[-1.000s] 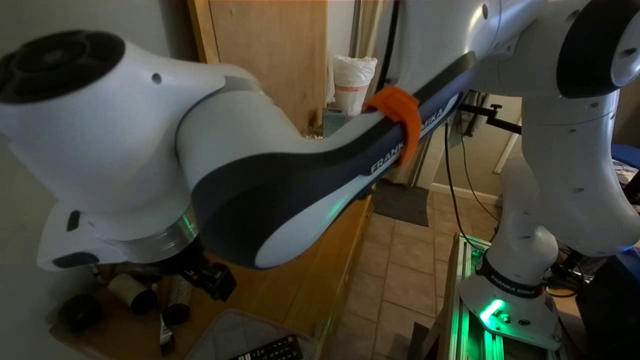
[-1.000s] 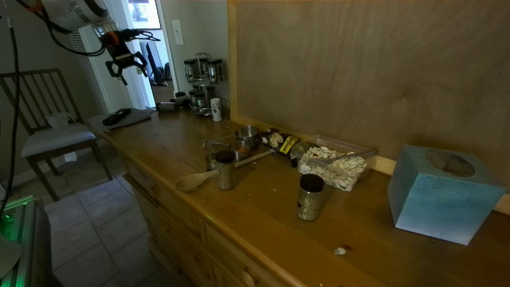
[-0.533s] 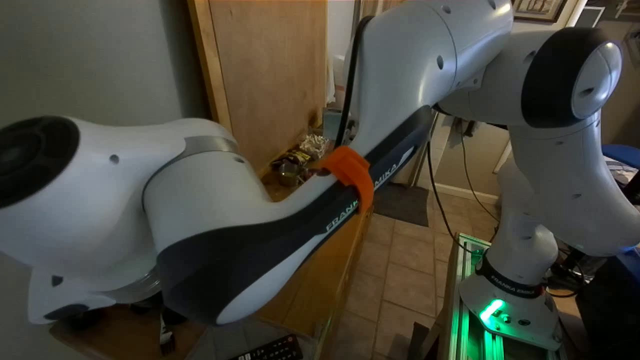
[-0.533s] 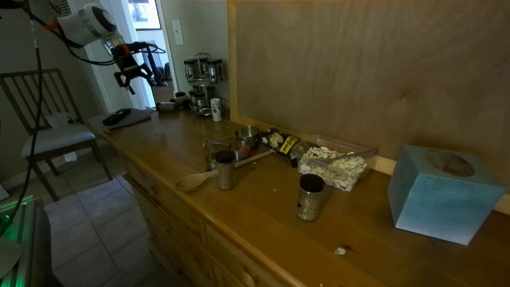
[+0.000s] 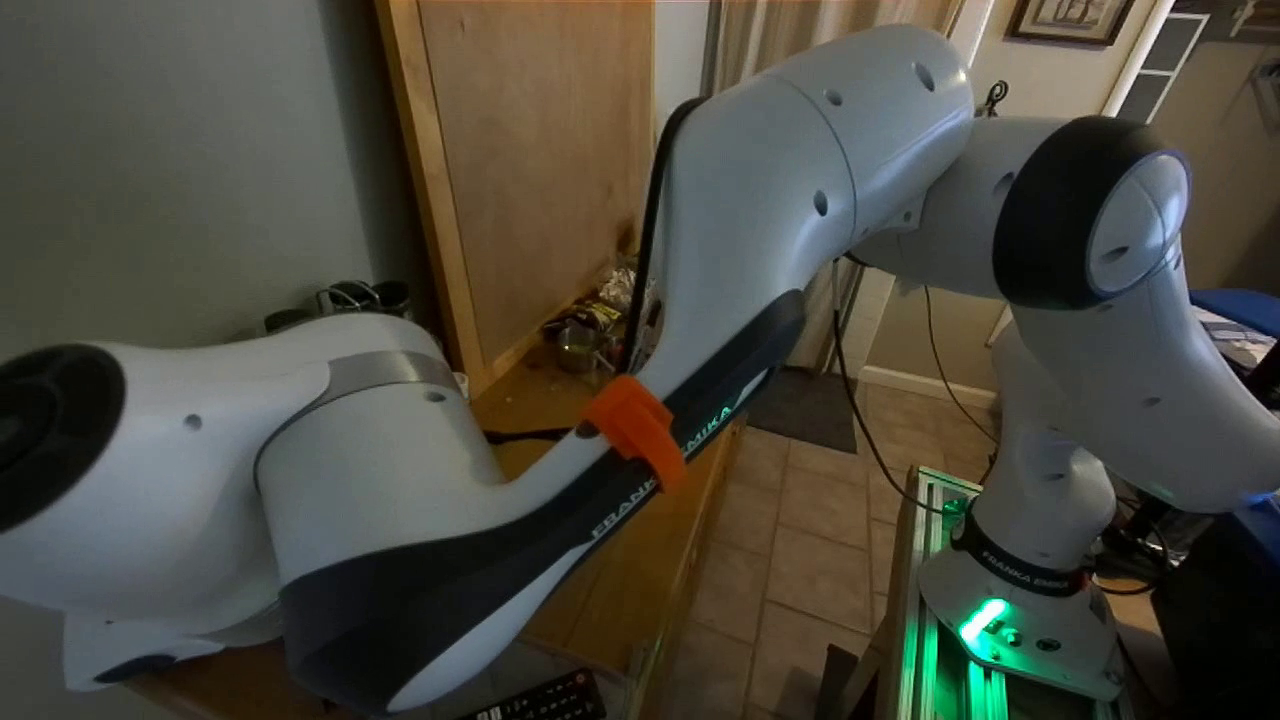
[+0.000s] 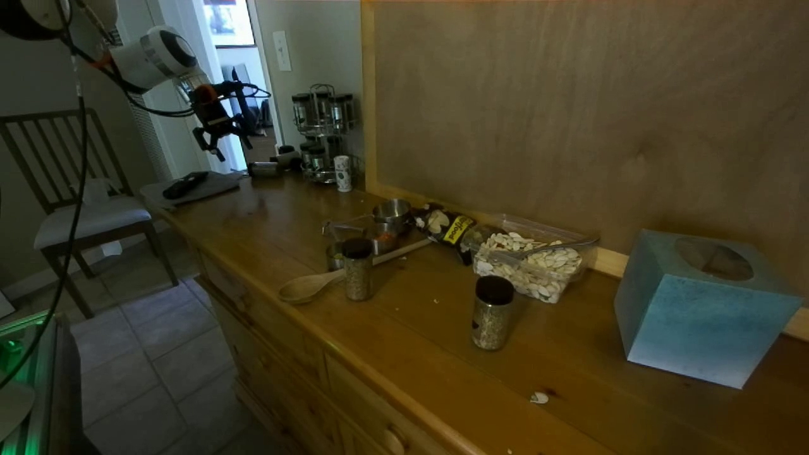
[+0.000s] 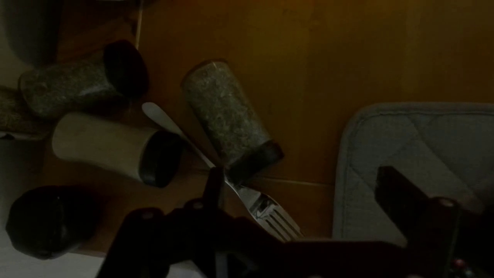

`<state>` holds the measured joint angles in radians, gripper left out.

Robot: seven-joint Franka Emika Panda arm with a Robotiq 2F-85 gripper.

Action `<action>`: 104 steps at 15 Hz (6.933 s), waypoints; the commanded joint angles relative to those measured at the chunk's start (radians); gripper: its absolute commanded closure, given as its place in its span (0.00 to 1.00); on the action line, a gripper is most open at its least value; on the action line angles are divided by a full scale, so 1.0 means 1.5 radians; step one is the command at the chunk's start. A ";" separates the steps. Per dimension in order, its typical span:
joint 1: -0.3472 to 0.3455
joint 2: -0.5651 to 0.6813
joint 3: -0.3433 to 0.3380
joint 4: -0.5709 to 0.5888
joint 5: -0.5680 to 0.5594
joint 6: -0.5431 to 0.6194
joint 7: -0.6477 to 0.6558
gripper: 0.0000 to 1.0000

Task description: Put the spice bottle on the rack

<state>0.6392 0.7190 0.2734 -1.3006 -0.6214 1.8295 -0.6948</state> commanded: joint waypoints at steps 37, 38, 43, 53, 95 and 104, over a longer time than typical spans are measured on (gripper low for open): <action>0.036 0.122 -0.053 0.111 -0.060 0.012 -0.269 0.41; 0.036 0.122 -0.053 0.111 -0.060 0.010 -0.273 0.63; 0.025 0.081 -0.053 0.088 -0.044 -0.023 -0.255 0.75; -0.059 -0.074 0.008 0.039 0.219 -0.093 -0.143 0.75; -0.258 -0.542 -0.002 -0.649 0.996 0.755 -0.031 0.75; -0.251 -0.583 -0.005 -0.709 1.069 0.910 -0.041 0.75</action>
<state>0.2528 -0.1290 0.2649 -2.3276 0.9417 3.1172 -0.7463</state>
